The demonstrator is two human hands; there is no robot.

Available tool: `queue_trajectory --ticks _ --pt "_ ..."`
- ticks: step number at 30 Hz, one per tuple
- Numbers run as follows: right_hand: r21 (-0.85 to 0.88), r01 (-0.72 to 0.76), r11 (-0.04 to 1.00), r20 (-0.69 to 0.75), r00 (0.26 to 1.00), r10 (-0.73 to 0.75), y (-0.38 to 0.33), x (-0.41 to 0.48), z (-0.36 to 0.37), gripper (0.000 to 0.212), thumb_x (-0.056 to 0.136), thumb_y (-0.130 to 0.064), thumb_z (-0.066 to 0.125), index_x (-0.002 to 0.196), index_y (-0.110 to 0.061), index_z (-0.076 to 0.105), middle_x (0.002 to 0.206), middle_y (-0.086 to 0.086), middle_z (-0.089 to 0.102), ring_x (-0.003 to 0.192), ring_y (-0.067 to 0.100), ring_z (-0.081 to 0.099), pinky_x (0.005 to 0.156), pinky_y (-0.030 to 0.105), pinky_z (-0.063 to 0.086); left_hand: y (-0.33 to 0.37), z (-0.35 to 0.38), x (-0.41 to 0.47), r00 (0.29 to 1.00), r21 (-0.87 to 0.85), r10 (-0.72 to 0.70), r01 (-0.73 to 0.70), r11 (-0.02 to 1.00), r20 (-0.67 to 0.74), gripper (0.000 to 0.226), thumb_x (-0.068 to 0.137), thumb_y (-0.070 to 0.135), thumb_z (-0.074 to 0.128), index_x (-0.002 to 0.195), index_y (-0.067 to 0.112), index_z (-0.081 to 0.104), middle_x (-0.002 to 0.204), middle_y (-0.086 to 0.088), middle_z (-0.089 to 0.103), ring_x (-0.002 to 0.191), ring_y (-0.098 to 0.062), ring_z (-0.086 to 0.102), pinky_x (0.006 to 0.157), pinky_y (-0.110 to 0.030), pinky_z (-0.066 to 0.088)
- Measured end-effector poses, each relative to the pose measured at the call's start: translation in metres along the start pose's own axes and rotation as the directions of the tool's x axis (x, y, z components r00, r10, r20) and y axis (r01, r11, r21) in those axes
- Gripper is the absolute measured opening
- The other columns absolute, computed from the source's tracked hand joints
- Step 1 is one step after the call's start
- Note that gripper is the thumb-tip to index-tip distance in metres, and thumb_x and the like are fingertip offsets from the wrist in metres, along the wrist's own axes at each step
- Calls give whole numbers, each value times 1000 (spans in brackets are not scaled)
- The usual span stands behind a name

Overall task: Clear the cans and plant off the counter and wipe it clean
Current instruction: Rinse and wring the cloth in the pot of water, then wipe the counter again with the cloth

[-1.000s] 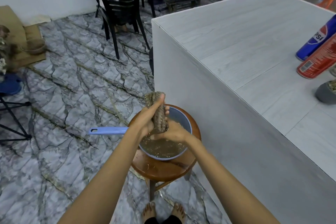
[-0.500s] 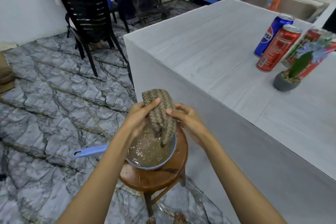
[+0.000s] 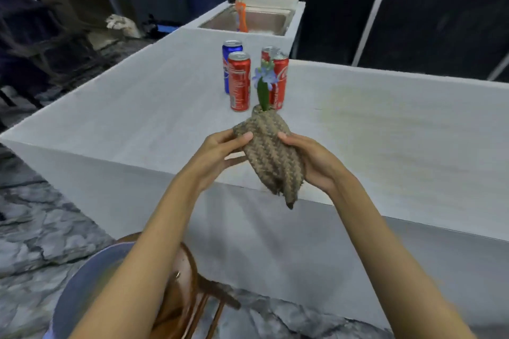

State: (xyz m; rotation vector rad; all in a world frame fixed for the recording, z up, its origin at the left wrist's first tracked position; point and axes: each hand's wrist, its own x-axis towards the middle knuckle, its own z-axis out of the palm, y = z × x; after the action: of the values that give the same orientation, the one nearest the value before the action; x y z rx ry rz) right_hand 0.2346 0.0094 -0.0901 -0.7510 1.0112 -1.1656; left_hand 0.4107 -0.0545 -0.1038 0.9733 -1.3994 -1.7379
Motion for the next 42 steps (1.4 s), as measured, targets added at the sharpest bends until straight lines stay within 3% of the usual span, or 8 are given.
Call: queue_trajectory --ticks 7,15,19,25,31,36,38,42 --pt "-699 -73 712 -566 665 -487 -59 -46 -162 30 83 -31 66 96 -4 64 95 16 69 87 34 65 75 40 52 -42 91 79 970 383 149 -66 921 -193 13 87 20 59 98 16 65 104 2 66 102 -15 60 86 -22 47" --pt "-928 -315 -200 -228 903 -365 -23 -10 -209 59 96 -45 37 148 -24 19 157 0 16 144 24 9 114 44 14 -67 125 114 912 775 406 -217 593 -55 18 90 13 53 98 16 69 106 0 67 101 -14 58 91 -21 41" --pt "-967 -240 -83 -207 936 -285 -10 2 -241 55 99 -47 18 148 -33 -1 157 -9 -16 143 13 -22 116 47 -9 -73 126 123 916 823 400 -195 534 -43 25 92 13 49 111 14 66 119 -5 64 113 -18 56 98 -21 36" --pt "-970 -244 21 -238 919 -314 -13 79 -219 58 98 -49 12 150 -24 6 158 -2 -6 146 19 -12 119 39 -6 -75 110 123 941 898 323 -221 381 95 42 98 24 35 139 18 39 147 3 37 138 -4 24 114 -19 6" --pt "-983 56 -174 115 929 -352 45 13 -153 55 95 -39 19 148 -24 21 156 1 18 146 23 11 116 38 6 -81 96 122 949 920 258 -255 298 180 61 90 46 14 144 19 24 151 10 22 137 5 6 113 -15 -7" --pt "-936 -346 -58 -304 881 -362 5 -25 -242 62 88 -56 2 147 -35 -3 156 -9 -13 145 11 -15 117 36 -9 -81 89 119 947 926 223 -285 249 231 72 83 54 -1 146 24 15 151 16 10 140 4 -2 115 -19 -9" --pt "-879 -476 -25 -430 815 -388 -10 13 -246 55 97 -41 12 150 -26 4 159 0 -5 147 19 -7 118 42 -3 -80 84 116 953 929 204 -273 250 225 67 86 52 1 146 24 11 153 15 7 140 4 -5 115 -20 -10" --pt "-961 -238 -141 -145 868 -475 18 77 -146 62 88 -30 15 145 -13 31 150 12 35 141 31 26 117 52 11 -75 70 107 959 927 186 -258 274 212 63 88 47 6 146 25 9 150 19 1 138 6 -7 113 -17 -11"
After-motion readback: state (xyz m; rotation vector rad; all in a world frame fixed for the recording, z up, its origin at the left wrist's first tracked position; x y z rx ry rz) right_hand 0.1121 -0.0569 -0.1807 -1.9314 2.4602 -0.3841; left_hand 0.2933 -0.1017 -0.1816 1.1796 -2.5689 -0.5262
